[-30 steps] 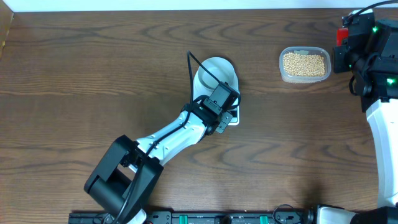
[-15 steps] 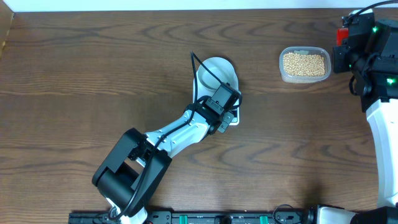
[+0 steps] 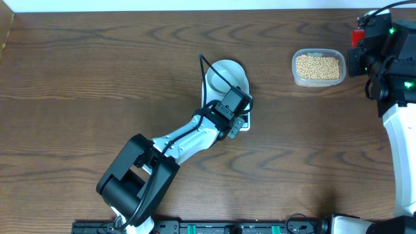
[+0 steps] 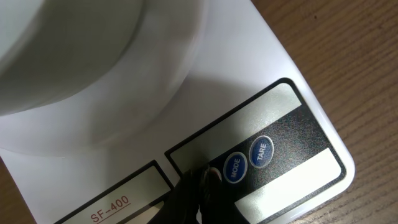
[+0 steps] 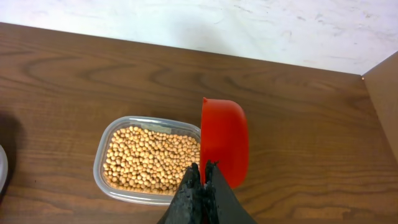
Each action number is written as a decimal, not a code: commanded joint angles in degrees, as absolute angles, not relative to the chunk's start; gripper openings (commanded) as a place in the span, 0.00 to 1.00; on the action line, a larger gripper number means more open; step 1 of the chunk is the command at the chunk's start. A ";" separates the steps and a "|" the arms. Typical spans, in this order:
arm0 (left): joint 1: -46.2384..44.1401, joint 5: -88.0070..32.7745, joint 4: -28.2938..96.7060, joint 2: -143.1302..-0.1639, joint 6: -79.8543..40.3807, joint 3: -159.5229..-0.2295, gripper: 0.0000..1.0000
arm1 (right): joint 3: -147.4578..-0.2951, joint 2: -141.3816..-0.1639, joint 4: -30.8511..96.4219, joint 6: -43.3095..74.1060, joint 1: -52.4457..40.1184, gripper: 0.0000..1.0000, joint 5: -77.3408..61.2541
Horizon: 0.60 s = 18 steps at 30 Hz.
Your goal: Scoop item into bowl and weigh 50g on scale
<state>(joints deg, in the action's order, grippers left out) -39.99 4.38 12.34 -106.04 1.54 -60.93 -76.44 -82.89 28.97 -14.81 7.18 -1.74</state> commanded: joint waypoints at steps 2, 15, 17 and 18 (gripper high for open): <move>-40.10 4.03 12.25 -107.83 1.48 -60.20 0.07 | -77.56 -83.26 29.19 -15.49 7.46 0.01 -2.13; -40.10 4.03 12.08 -108.86 1.48 -60.20 0.07 | -77.56 -83.26 29.61 -15.49 7.46 0.01 -2.13; -40.10 4.03 12.08 -109.01 1.48 -60.20 0.07 | -77.56 -83.26 29.61 -15.49 7.46 0.01 -2.13; -40.10 4.03 12.05 -109.12 1.48 -60.20 0.07 | -77.56 -83.26 29.61 -15.49 7.46 0.01 -2.13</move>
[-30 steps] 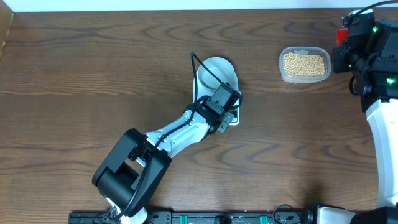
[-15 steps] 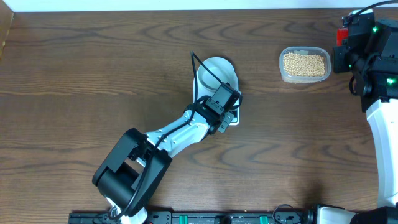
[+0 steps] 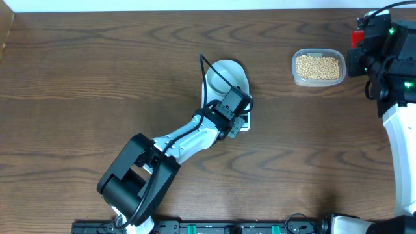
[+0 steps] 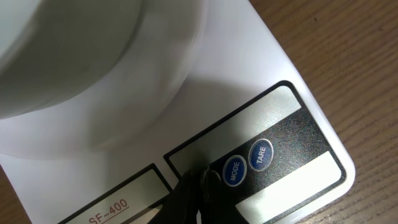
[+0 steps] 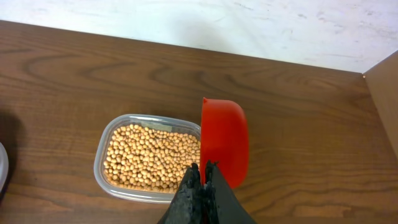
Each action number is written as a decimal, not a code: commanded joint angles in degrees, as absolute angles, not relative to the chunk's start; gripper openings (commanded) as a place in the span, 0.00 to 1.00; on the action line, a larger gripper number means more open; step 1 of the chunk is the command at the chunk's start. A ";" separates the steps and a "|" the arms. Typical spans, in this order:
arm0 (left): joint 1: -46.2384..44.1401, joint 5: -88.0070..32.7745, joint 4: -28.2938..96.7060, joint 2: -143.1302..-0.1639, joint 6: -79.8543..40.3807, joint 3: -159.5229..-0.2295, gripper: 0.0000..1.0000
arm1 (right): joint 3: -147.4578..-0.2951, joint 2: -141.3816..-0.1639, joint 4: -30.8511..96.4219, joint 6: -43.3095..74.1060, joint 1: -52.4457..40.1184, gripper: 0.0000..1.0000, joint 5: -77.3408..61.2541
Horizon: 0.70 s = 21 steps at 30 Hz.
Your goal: Scoop item into bowl and weigh 50g on scale
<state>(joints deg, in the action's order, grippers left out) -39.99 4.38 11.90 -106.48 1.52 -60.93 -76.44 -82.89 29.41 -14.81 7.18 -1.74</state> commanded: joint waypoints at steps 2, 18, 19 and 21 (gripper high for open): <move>-40.10 4.03 12.08 -109.25 1.48 -60.20 0.07 | -77.56 -83.26 29.61 -15.49 7.46 0.01 -2.13; -40.10 4.08 12.05 -108.99 1.50 -60.25 0.07 | -77.56 -83.26 29.63 -15.49 7.46 0.01 -2.13; -40.10 4.08 12.01 -108.75 1.50 -60.25 0.07 | -77.56 -83.26 29.63 -15.49 7.46 0.01 -2.13; -40.10 4.08 11.77 -106.94 1.48 -60.34 0.07 | -77.56 -83.26 29.65 -15.49 7.46 0.01 -2.13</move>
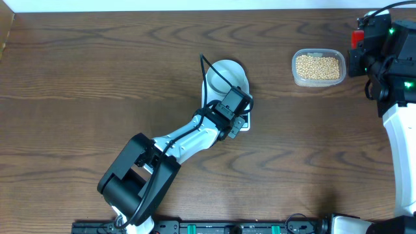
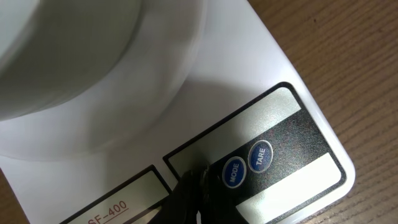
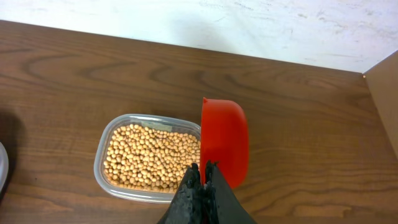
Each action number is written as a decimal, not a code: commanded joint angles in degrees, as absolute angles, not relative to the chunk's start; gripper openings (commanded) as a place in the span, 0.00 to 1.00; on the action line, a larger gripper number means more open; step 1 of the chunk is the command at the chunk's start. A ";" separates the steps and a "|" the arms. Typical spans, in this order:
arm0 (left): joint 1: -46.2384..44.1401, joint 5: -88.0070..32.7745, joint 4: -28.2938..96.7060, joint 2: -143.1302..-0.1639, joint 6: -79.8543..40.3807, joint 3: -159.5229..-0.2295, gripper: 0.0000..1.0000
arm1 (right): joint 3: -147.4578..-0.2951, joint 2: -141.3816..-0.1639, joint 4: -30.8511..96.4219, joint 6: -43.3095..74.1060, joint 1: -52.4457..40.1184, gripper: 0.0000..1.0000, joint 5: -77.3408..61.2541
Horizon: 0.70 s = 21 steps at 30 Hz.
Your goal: Scoop item into bowl and weigh 50g on scale
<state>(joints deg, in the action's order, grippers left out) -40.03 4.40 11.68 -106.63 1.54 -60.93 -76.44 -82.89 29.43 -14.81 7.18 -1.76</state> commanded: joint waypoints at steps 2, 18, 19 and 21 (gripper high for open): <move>-40.10 4.08 11.60 -105.08 1.48 -60.34 0.07 | -77.56 -83.26 29.67 -15.49 7.44 0.01 -2.13; -38.22 4.10 14.33 -90.15 -3.62 -60.34 0.16 | -77.56 -83.26 30.57 -15.49 7.46 0.01 -2.13; -37.65 4.08 14.57 -89.43 -3.95 -60.34 0.30 | -77.56 -83.26 30.65 -15.49 7.44 0.01 -2.13; -36.58 4.08 14.70 -88.23 -3.97 -60.34 0.63 | -77.56 -83.26 30.68 -15.49 7.44 0.01 -2.13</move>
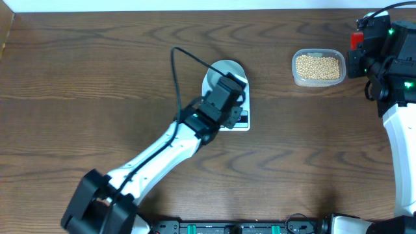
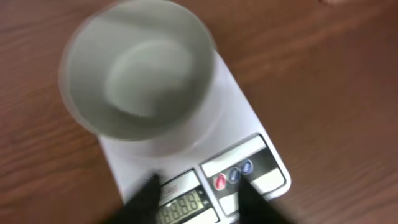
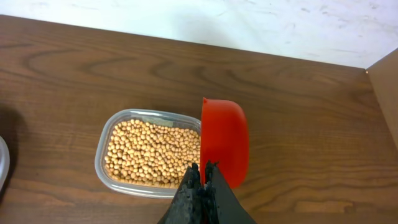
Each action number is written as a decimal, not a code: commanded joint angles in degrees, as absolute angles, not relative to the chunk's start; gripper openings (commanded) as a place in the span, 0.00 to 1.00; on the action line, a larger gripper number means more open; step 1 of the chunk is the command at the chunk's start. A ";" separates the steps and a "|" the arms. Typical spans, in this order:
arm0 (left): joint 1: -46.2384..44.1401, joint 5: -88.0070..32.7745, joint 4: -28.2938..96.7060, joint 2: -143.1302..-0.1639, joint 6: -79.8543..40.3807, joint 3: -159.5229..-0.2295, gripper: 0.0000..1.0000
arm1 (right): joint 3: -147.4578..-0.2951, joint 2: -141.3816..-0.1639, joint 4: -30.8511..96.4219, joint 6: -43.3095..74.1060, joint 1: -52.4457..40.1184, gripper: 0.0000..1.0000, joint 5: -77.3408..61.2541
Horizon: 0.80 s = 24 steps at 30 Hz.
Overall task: Scoop item into bowl and weigh 50g on scale
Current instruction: 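Retract the left gripper back and left away from the scale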
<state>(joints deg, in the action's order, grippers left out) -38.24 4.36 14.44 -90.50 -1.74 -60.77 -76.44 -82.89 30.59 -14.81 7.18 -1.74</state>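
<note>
A white scale (image 2: 249, 118) carries an empty pale bowl (image 2: 140, 78); its display (image 2: 180, 204) is lit with digits, beside a red and two blue buttons. My left gripper (image 2: 198, 200) hangs open above the scale's front panel, fingers blurred on either side of the display. In the overhead view it covers part of the bowl (image 1: 227, 66) and scale (image 1: 242, 121). A clear tub of soybeans (image 3: 152, 155) sits at the back right (image 1: 318, 66). My right gripper (image 3: 202, 177) is shut on the handle of a red scoop (image 3: 224, 140), held empty above the tub's right end.
The brown wooden table (image 1: 97, 78) ends at a white wall behind the tub. A raised wooden side edge (image 3: 382, 93) stands at the far right. The left arm's black cable (image 1: 179, 62) loops up left of the bowl.
My left gripper was shut with its tip on the scale's panel next to the MODE button; now it is higher and open, and the display shows digits. The right gripper and scoop have hardly moved.
At all three earlier moments my left gripper stayed shut, tip down on the scale's button panel left of MODE, while the right held the red scoop over the bean tub. Now the left is lifted and open over a lit scale.
</note>
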 commanded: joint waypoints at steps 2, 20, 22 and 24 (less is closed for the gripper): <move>-35.44 4.08 14.70 -87.35 -3.99 -60.34 0.94 | -77.56 -83.26 30.65 -15.49 7.44 0.01 -2.13; -32.53 4.05 14.68 -86.67 -8.69 -60.34 0.94 | -77.56 -83.26 30.65 -15.49 7.44 0.01 -2.11; -32.53 4.05 14.70 -86.70 -8.69 -60.34 0.94 | -77.56 -83.26 30.65 -15.49 7.46 0.01 -2.13; -32.53 4.05 14.70 -86.67 -8.69 -60.34 0.94 | -77.56 -83.26 30.68 -15.49 7.44 0.01 -2.13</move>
